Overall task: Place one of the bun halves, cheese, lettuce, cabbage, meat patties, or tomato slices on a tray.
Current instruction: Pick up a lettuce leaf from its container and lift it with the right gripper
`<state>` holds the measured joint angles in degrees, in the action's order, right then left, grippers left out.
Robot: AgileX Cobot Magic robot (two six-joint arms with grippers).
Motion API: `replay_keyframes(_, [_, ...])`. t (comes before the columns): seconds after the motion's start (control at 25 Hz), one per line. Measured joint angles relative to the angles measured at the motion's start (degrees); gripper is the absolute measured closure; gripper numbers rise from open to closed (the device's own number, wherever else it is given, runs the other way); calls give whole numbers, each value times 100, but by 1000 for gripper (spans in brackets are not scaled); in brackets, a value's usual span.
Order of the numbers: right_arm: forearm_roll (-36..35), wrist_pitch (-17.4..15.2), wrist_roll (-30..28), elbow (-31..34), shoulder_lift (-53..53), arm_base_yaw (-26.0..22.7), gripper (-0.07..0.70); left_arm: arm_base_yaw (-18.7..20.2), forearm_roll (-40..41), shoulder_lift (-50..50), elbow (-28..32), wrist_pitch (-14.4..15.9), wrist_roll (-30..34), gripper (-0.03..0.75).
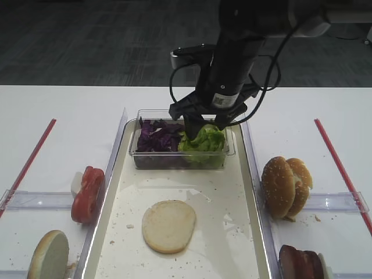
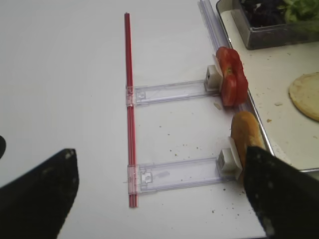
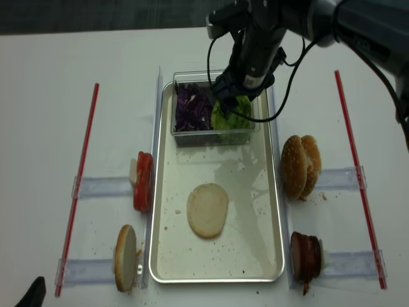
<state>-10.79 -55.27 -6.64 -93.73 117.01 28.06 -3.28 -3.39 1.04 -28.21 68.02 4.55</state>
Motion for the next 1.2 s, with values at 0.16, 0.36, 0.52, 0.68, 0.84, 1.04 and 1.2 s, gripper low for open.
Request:
replay_keyframes(0.16, [-12, -12, -23, -24, 57, 54, 122, 0, 0, 0, 0, 0, 0, 98])
replay_keyframes(0.36, [-33, -12, -36, -27, 73, 65, 122, 0, 0, 0, 0, 0, 0, 98])
replay_keyframes(0.52, [-33, 32, -36, -27, 73, 65, 122, 0, 0, 0, 0, 0, 0, 99])
replay_keyframes(0.68, [-33, 206, -36, -63, 101, 65, 122, 0, 0, 0, 0, 0, 0, 98])
replay_keyframes(0.84, [-33, 215, -49, -309, 276, 65, 122, 0, 0, 0, 0, 0, 0, 98])
replay_keyframes(1.04, [-8, 45, -49, -639, 617, 65, 123, 0, 0, 0, 0, 0, 0, 98])
replay_keyframes(1.2, [43, -43, -49, -747, 816, 65, 129, 0, 0, 0, 0, 0, 0, 98])
